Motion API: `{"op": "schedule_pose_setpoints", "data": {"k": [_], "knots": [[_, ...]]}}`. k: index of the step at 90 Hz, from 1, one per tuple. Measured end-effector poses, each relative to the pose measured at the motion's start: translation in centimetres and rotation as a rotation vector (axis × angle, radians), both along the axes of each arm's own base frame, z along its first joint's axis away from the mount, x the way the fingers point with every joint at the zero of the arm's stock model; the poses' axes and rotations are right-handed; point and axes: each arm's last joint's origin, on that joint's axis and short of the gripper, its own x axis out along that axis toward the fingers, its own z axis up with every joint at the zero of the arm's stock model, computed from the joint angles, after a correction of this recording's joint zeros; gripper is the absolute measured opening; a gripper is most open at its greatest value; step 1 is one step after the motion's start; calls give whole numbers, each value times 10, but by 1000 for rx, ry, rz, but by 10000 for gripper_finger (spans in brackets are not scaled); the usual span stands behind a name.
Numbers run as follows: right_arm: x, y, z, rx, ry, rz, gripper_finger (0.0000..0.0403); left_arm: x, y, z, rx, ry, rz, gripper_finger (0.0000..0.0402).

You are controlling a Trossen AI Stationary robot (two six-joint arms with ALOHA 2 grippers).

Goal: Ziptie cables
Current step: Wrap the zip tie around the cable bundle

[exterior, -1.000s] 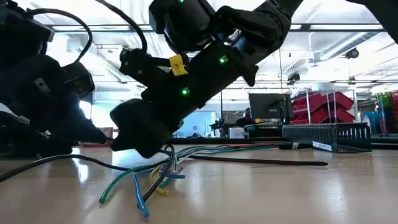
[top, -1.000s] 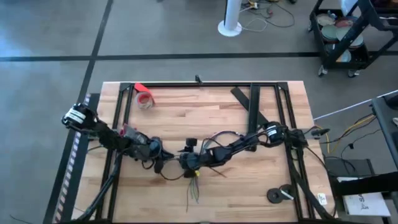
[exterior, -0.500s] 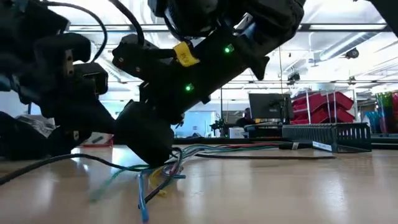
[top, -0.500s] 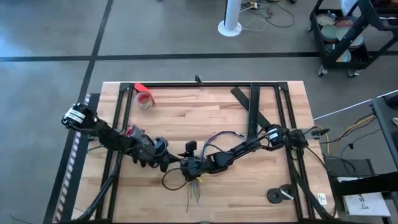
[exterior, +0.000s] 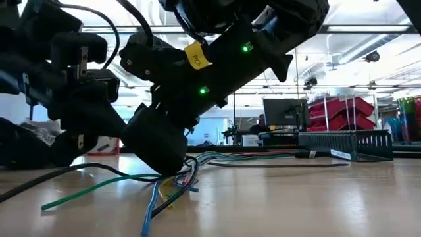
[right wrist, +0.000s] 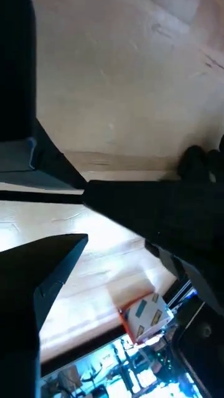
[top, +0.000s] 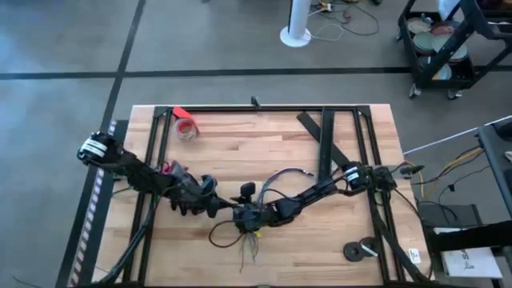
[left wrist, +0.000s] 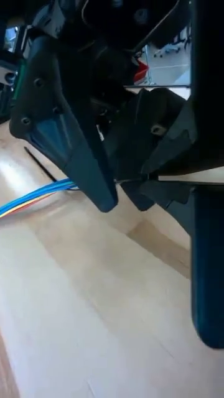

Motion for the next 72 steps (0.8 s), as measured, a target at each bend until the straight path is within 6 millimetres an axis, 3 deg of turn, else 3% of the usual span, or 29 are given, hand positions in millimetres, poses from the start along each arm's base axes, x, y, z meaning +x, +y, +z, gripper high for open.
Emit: {"op": "schedule_pose_setpoints", "data": {"k": [72], "knots": [[-2, 3, -2, 38, 2, 1, 14, 1, 5, 0, -44, 10, 66, 0]]}}
